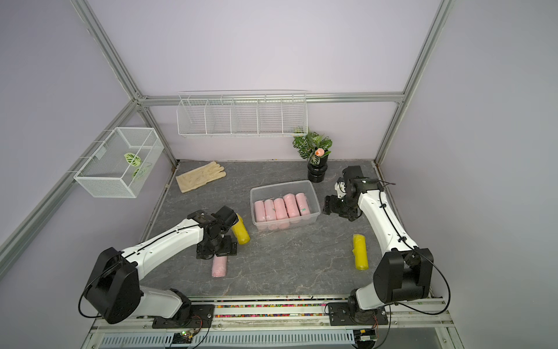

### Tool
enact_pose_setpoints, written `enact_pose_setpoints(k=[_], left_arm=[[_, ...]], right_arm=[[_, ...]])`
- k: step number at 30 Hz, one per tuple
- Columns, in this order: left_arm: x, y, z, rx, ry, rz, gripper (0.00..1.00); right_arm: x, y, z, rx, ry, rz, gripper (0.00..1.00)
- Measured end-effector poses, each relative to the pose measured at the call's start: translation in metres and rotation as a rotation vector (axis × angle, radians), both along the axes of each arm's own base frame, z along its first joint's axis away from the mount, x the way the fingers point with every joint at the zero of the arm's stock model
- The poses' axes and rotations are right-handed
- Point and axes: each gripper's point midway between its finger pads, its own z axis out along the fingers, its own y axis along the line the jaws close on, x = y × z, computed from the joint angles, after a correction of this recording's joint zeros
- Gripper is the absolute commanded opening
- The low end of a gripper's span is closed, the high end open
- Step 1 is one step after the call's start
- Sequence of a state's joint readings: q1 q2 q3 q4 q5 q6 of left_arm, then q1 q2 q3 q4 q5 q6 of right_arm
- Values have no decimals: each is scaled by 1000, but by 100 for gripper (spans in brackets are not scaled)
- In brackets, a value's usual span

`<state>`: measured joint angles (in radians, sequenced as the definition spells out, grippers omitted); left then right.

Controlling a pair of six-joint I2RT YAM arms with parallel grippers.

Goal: Put the roll of trash bags into the storage box
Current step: Pick up the roll of trash bags from the center of the board.

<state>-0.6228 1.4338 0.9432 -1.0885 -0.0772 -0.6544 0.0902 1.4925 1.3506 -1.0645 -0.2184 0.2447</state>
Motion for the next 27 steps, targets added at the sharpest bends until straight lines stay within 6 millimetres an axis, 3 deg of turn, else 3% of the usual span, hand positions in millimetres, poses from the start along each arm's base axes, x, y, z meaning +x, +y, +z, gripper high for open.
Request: enact_pose_setpoints(k=[14, 20, 25, 27], left_arm=[[0, 3, -19, 13, 59, 19, 91], [-1, 1, -27, 6, 76, 9, 81], [-2, -1, -32, -1, 92, 2, 64], [-2, -2, -33, -5, 97, 0, 61]], right_arm=[[-1, 0, -1, -1, 3, 3, 83], [-2, 0, -4, -2, 11, 3, 83], [-3, 0, -5, -3, 13, 3, 83], [-3, 0, -5, -3, 13, 4, 83]])
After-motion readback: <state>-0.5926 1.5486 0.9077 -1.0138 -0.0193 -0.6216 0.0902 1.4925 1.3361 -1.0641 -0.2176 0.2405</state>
